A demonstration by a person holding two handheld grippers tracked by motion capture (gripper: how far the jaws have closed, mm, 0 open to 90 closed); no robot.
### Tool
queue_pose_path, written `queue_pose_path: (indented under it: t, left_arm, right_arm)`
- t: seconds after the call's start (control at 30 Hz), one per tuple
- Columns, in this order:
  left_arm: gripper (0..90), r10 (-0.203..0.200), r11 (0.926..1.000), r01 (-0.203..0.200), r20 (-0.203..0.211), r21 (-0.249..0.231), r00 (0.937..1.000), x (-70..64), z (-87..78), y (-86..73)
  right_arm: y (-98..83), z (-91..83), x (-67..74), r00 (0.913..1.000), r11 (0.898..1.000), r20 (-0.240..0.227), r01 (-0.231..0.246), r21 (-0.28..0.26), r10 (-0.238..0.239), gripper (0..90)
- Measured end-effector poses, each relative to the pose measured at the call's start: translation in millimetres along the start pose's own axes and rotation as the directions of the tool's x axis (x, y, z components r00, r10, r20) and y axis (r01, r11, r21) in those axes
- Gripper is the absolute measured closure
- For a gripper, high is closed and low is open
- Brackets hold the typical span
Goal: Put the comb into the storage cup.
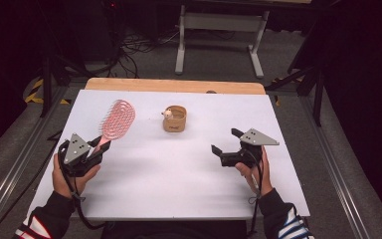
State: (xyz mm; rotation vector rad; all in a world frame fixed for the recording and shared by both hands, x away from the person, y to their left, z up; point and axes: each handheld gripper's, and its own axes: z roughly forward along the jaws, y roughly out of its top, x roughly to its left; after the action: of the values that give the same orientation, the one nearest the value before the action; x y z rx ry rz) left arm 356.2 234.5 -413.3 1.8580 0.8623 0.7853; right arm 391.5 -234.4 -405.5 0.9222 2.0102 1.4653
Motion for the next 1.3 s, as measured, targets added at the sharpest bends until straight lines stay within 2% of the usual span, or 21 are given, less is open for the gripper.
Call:
queue_pose_path:
  t: [0.03,0.1,0.17,0.2,0.3,0.53,0.7,0.87,0.97,1.03,1.1,1.13,1.27,1.3]
  left_arm:
    - [69.8,0.000,1.0000,0.000,0.000,0.000,1.0000,0.0,0.0,0.0]
    - [69.8,0.007,0.9996,-0.007,0.015,-0.029,0.9999,-8.9,5.9,6.9]
    - [69.8,0.023,0.9987,-0.022,0.021,-0.047,0.9995,-15.3,9.4,11.3]
    - [69.8,0.030,0.9982,-0.029,0.029,-0.052,0.9991,-18.4,11.3,13.4]
    - [69.8,0.050,0.9966,-0.047,0.042,-0.068,0.9979,-27.5,16.4,18.6]
    - [69.9,0.074,0.9932,-0.068,0.069,-0.094,0.9948,-41.2,23.8,26.5]
    - [69.8,0.093,0.9915,-0.085,0.084,-0.098,0.9921,-50.1,27.9,29.6]
    - [69.8,0.117,0.9872,-0.108,0.077,-0.117,0.9901,-63.7,32.8,29.4]
    - [69.8,0.148,0.9834,-0.138,0.079,-0.118,0.9858,-74.7,37.1,27.2]
    - [69.9,0.164,0.9817,-0.154,0.092,-0.112,0.9821,-81.8,39.8,25.3]
    - [69.9,0.187,0.9786,-0.177,0.102,-0.105,0.9769,-87.7,41.4,23.9]
    - [69.8,0.201,0.9761,-0.190,0.105,-0.105,0.9740,-90.2,41.9,23.5]
    - [69.8,0.223,0.9719,-0.212,0.120,-0.103,0.9673,-98.1,44.3,22.2]
    - [69.8,0.229,0.9710,-0.217,0.125,-0.100,0.9654,-100.2,45.2,21.7]
  right_arm:
    - [3.8,2.2,-0.5,0.9999,1.000,-0.011,-0.006,-0.007,0.006,3.4]
    - [10.9,5.9,0.9,0.9999,1.000,-0.014,-0.005,-0.014,0.005,3.3]
    - [17.1,9.2,6.1,0.9995,1.000,-0.029,0.009,-0.019,-0.009,2.8]
    - [19.8,10.8,9.3,0.9995,1.000,-0.021,0.022,-0.019,-0.023,2.9]
    - [25.8,17.1,17.4,0.9991,0.999,-0.034,0.026,-0.023,-0.027,2.9]
    - [33.8,31.4,34.3,0.9957,1.000,-0.090,0.022,-0.020,-0.024,2.7]
    - [38.3,36.7,46.6,0.9901,0.999,-0.138,0.019,-0.026,-0.023,3.2]
    - [41.0,42.0,59.7,0.9849,1.000,-0.173,0.009,-0.028,-0.013,4.0]
    - [41.3,48.8,66.7,0.9801,1.000,-0.197,-0.022,0.006,0.023,4.9]
    - [40.1,52.7,69.3,0.9677,0.998,-0.245,-0.060,0.011,0.061,5.3]
    - [39.2,55.4,72.0,0.9655,0.997,-0.250,-0.070,0.018,0.073,5.5]
    - [38.6,56.1,72.5,0.9612,0.997,-0.263,-0.080,0.017,0.082,5.7]
    - [36.1,59.9,75.3,0.9530,0.995,-0.284,-0.100,0.030,0.104,6.7]
    - [35.5,61.0,76.1,0.9532,0.995,-0.284,-0.098,0.032,0.103,7.0]
